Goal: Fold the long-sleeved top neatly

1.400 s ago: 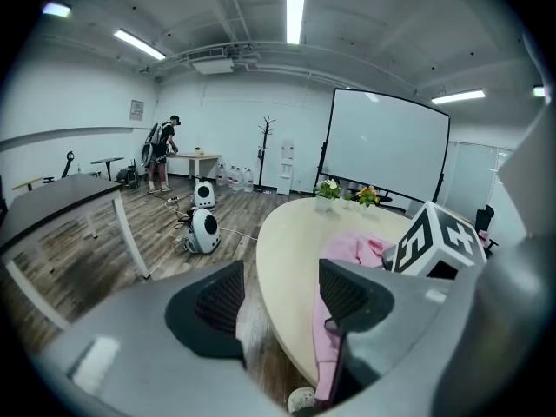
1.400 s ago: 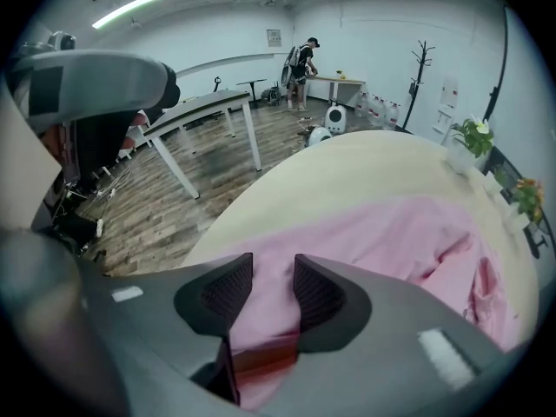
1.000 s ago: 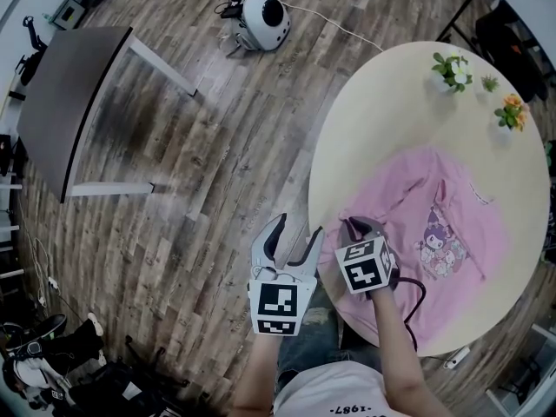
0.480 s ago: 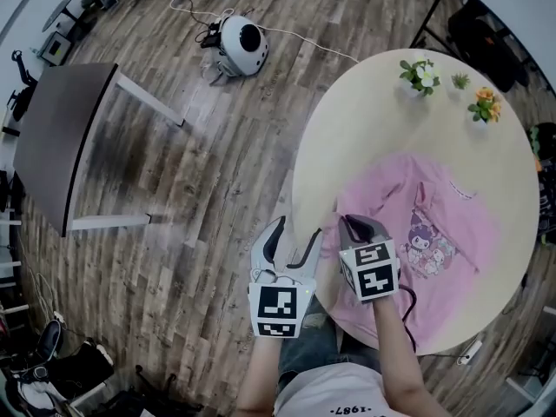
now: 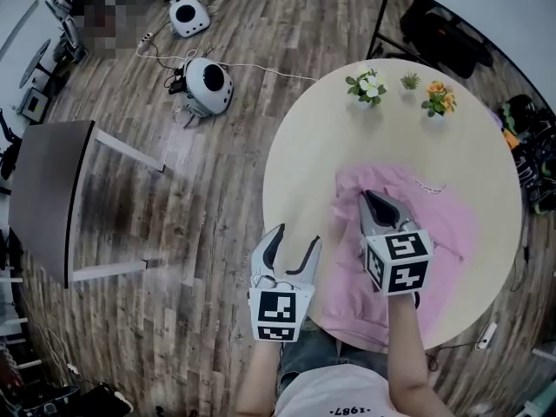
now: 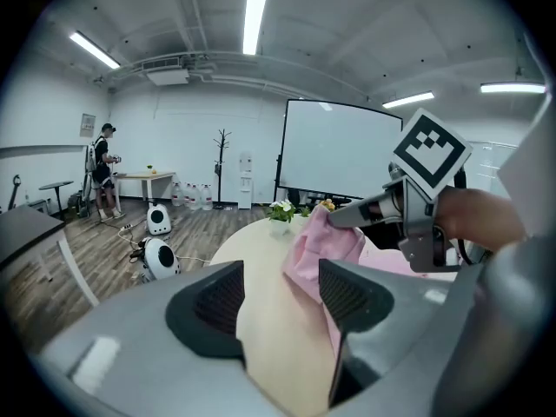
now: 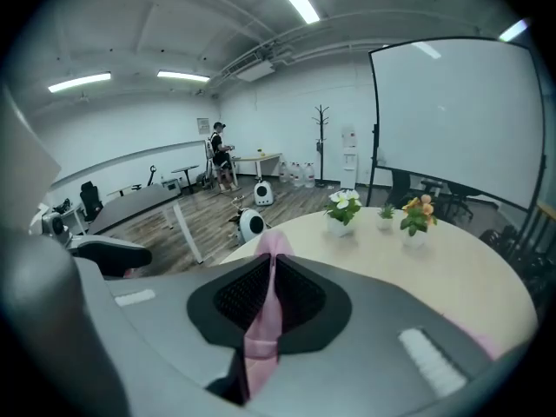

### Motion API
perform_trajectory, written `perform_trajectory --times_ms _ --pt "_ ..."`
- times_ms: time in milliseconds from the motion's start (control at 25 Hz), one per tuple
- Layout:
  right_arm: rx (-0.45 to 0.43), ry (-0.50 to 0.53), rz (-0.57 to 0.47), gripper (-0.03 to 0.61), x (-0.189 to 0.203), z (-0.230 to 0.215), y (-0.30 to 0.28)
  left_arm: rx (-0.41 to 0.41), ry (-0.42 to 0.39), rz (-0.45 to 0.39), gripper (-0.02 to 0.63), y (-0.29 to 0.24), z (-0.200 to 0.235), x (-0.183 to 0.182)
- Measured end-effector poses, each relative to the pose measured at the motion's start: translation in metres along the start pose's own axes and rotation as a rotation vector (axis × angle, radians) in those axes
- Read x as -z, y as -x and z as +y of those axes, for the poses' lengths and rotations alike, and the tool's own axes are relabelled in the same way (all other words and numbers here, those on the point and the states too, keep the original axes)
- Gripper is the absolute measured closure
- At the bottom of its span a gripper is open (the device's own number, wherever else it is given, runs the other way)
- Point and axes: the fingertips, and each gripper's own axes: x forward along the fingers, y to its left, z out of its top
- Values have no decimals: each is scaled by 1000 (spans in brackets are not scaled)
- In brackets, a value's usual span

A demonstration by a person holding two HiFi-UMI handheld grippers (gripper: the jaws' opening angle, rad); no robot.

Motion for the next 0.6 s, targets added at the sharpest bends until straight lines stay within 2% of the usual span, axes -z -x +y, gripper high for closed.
perform_trajectory --times_ms 320,600 --pt "117 8 -104 532 -40 -62 40 107 -48 -8 347 -20 -41 -20" --pt "217 -8 -118 532 -35 -119 77 188 -83 -12 347 -36 -81 -29"
